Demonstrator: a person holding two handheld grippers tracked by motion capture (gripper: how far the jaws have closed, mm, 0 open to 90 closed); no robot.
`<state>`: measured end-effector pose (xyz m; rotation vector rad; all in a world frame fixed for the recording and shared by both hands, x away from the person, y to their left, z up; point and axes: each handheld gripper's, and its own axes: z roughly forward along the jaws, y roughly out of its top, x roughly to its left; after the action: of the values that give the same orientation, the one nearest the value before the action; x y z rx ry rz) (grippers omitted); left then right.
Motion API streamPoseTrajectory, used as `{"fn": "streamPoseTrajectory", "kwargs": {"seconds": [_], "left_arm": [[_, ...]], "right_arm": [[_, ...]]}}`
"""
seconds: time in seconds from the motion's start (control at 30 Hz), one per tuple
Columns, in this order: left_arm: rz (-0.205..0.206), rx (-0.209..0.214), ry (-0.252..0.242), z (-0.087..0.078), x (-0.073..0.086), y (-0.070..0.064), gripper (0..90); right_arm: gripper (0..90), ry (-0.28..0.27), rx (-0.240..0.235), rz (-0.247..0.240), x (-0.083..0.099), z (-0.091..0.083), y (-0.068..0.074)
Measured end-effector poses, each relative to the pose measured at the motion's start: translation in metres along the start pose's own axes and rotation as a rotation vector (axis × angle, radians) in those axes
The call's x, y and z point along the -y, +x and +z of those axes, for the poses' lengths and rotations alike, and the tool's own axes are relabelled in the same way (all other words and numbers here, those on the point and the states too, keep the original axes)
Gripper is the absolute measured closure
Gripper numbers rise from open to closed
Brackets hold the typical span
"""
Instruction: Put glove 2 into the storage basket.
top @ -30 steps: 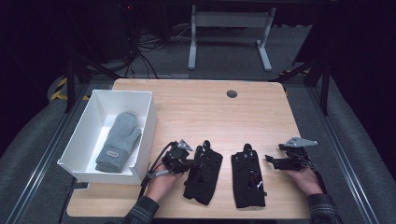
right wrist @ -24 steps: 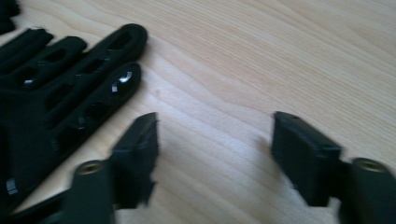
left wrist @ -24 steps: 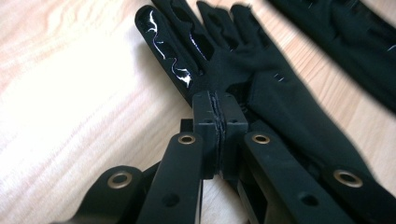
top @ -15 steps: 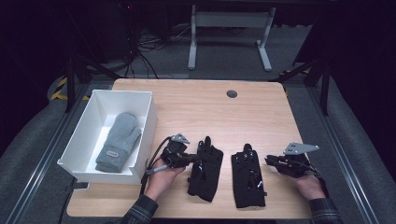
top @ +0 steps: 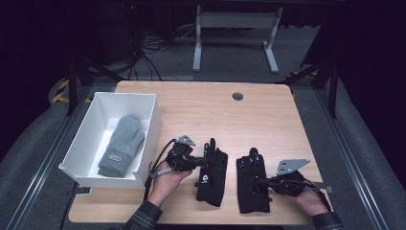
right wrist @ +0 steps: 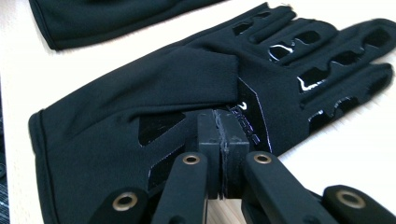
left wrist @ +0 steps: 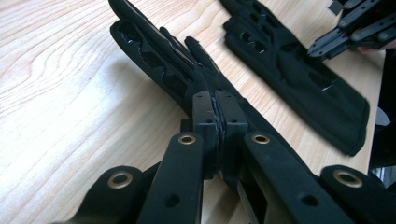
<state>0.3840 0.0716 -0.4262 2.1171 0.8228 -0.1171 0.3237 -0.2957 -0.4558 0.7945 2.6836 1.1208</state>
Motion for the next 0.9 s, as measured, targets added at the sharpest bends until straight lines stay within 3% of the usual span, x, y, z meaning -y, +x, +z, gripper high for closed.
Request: {"fn": "streamPoseTrajectory", "kwargs": {"seconds": [0.5, 0.9], "left_arm": [[0.017, 0.025, -0.005, 0.000, -0.011, -0.004, 89.0], [0.043, 0.088, -0.022, -0.001, -0.028, -0.012, 89.0]], "right_arm": [[90.0, 0.002, -0.037, -0.024, -0.023, 0.025, 0.006], [90.0, -0.011, -0.047, -0.027, -0.037, 0.042, 0.008]]}}
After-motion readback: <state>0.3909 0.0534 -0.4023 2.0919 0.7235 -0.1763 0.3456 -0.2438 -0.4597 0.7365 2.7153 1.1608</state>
